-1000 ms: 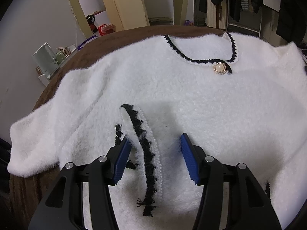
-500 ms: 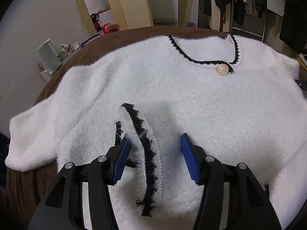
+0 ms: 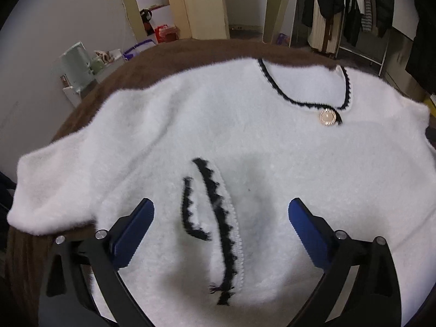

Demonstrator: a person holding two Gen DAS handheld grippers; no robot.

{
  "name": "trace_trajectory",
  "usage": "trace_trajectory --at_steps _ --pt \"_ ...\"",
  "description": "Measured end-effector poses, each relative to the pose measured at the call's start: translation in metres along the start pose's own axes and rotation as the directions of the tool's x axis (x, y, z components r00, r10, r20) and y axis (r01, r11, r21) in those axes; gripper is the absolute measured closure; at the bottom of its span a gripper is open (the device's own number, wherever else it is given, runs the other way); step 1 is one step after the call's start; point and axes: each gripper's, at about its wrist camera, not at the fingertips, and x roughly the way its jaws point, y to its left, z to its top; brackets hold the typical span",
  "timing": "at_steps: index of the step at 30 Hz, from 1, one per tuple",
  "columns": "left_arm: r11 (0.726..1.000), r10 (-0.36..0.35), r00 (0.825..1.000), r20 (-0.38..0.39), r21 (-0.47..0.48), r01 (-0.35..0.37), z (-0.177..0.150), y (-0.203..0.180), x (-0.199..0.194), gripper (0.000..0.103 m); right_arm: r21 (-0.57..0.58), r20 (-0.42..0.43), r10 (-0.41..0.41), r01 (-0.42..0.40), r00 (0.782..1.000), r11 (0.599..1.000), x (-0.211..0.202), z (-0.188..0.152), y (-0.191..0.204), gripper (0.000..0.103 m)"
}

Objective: Fold large clothes

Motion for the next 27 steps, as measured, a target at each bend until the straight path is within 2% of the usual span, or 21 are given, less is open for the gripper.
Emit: trace_trajectory --at_steps 2,4,8,10,11,14,18,20,22,27 --pt "1.000 0.016 1.000 0.007 0.015 -0.016 0.002 0.002 -0.007 0.006 -0.015 0.012 0.014 -0.014 1.000 1.000 -0.013 0.000 0.010 0.046" --pt "1.000 0.020 1.000 0.013 0.013 -0.020 0.004 0.007 -0.014 0.006 -0.026 0.027 0.026 -0.025 0.999 0.999 -0.025 -0.001 0.021 0.034" --pt "0.999 0.022 1.000 0.014 -0.030 -0.021 0.008 0.031 -0.033 0.006 -0.062 0.064 0.062 -0.058 0.996 0.996 -0.054 -0.005 0.055 0.032" --pt "0.998 0.022 1.000 0.014 -0.065 -0.021 0.007 0.049 -0.042 0.006 -0.075 0.073 0.082 -0.077 0.994 0.994 -0.065 -0.010 0.073 0.020" --pt "0.996 0.025 1.000 0.012 -0.086 -0.024 0.005 0.061 -0.047 0.006 -0.085 0.076 0.088 -0.081 0.993 0.993 -0.070 -0.013 0.083 0.018" --pt "0.989 0.052 0.999 0.008 -0.136 -0.050 -0.005 0.089 -0.056 0.006 -0.122 0.077 0.133 -0.123 0.988 0.985 -0.081 -0.022 0.112 0.018" --pt "0.970 0.088 0.996 -0.017 -0.226 -0.089 -0.030 0.147 -0.057 0.006 -0.157 0.054 0.183 -0.172 0.982 0.973 -0.081 -0.032 0.148 0.018" --pt "0.953 0.115 0.993 -0.029 -0.280 -0.118 -0.046 0.178 -0.054 0.006 -0.178 0.043 0.197 -0.186 0.980 0.966 -0.079 -0.037 0.165 0.018" --pt "0.931 0.113 0.994 -0.007 -0.348 -0.108 -0.062 0.208 -0.054 0.006 -0.203 0.034 0.206 -0.195 0.978 0.960 -0.078 -0.044 0.185 0.018" --pt "0.895 0.165 0.986 -0.012 -0.418 -0.155 -0.093 0.268 -0.041 0.006 -0.243 0.014 0.224 -0.214 0.974 0.946 -0.072 -0.060 0.219 0.017"
